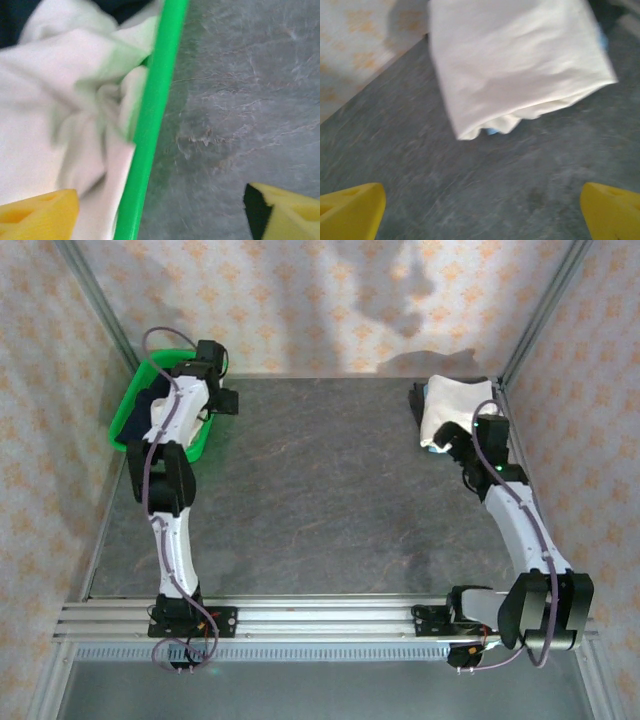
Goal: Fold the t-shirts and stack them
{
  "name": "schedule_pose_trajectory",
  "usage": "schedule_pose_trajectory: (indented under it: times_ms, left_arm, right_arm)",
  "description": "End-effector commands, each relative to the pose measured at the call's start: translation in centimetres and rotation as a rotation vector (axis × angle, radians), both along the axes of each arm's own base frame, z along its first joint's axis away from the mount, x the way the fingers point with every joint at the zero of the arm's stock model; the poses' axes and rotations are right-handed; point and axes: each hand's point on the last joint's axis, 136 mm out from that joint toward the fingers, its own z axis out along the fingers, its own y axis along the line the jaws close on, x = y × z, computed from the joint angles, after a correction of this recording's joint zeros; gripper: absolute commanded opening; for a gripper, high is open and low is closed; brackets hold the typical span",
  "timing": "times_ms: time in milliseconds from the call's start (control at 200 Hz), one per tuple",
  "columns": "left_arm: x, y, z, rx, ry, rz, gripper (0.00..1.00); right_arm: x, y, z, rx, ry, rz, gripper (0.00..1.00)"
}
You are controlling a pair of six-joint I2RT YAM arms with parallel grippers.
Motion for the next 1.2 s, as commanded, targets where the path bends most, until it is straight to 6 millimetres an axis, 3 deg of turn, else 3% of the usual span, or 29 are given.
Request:
schedule_pose_trajectory:
  times_ms: [0,110,220,325,390,455,570,671,796,1011,1111,1196]
  left_arm:
    - [-0.6,4.7,2.5,-0.060,-0.127,0.262,0.94]
    - [-0.3,7.4,0.4,-0.132,-0.088,0.347,0.94]
    - [1.1,7.8,-1.2,-0.138,-0.055,0.340,0.93]
    - [1.2,8.1,-2.7,-0.127,0.011,0.361,0.83]
    - [1.2,8.5,-2.9,-0.122,0.021,0.374,0.72]
    - [1.3,8.4,-2.3,-0.140,0.004,0.373,0.44]
    - [1.3,8.1,1.1,-0.154,-0.067,0.363,0.19]
    - [1.0,7.5,5.6,-0.168,-0.156,0.340,0.00]
    - [0.5,5.9,12.6,-0.175,-0.297,0.275,0.00]
    - [-1.1,1.4,29.8,-0.335,-0.777,0.117,0.00]
    - [-3.9,-3.6,39.7,-0.458,-1.037,-0.054,0.00]
    - [-7.0,-10.4,46.4,-0.578,-1.194,-0.284,0.00]
  right_arm:
    - [1.5,2.0,1.6,-0.036,-0.085,0.089,1.00]
    - [2.2,3.6,1.1,-0.035,-0.070,0.150,0.98]
    - [2.7,5.1,0.4,-0.031,-0.052,0.203,0.96]
    - [2.8,5.9,-0.3,-0.023,-0.034,0.224,0.95]
    - [2.8,6.1,-0.6,-0.017,-0.028,0.230,0.93]
    - [2.7,6.2,-0.6,-0.017,-0.027,0.235,0.92]
    - [2.6,6.1,-0.7,-0.021,-0.026,0.238,0.91]
    - [2.6,6.0,-0.8,-0.023,-0.023,0.234,0.90]
    - [2.7,6.1,-0.8,-0.016,-0.027,0.229,0.85]
    - [3.3,7.4,0.5,0.050,-0.064,0.273,0.80]
    - [3.5,8.0,1.3,0.083,-0.086,0.290,0.79]
    - [3.6,8.5,2.0,0.107,-0.108,0.309,0.79]
